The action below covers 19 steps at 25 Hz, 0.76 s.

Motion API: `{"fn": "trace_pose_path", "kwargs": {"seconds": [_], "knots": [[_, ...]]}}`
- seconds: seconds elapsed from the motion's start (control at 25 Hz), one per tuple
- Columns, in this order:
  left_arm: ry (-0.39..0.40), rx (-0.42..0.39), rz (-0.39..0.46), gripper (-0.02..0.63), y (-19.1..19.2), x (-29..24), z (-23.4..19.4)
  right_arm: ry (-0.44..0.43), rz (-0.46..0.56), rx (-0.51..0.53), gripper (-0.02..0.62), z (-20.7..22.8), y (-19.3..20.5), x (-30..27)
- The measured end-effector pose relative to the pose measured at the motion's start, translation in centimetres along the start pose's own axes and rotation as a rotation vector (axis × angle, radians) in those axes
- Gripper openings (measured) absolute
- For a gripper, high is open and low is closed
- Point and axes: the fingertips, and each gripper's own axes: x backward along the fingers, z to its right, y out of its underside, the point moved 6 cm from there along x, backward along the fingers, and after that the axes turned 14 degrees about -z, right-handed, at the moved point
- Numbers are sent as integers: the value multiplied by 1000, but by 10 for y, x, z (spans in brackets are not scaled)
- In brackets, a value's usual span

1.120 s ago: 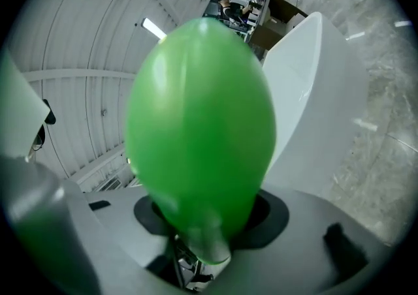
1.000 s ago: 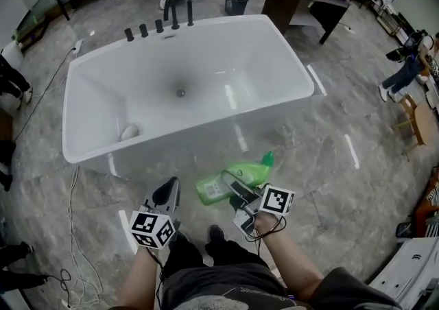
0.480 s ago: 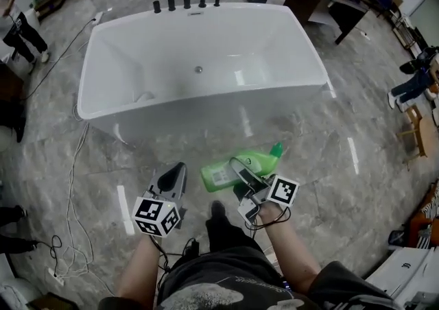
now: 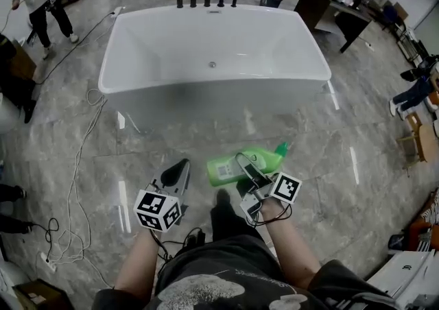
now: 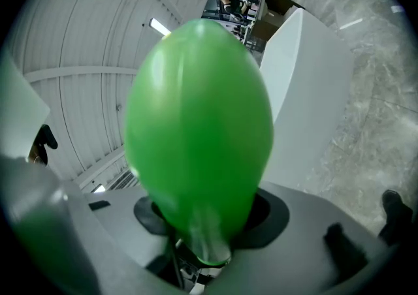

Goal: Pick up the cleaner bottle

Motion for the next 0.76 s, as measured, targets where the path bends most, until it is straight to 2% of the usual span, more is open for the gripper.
{"fn": "trace_pose_path", "kwargs": {"seconds": [0.32, 0.6, 0.76], "knots": [[14, 9, 34, 15, 50, 63, 28, -6, 1, 38, 192, -24, 73, 23], [53, -9, 10, 15, 81, 102, 40, 15, 30, 11, 192, -36, 125, 42], [70, -18, 17, 15, 93, 127, 50, 33, 23, 35, 192, -47, 154, 51]]}}
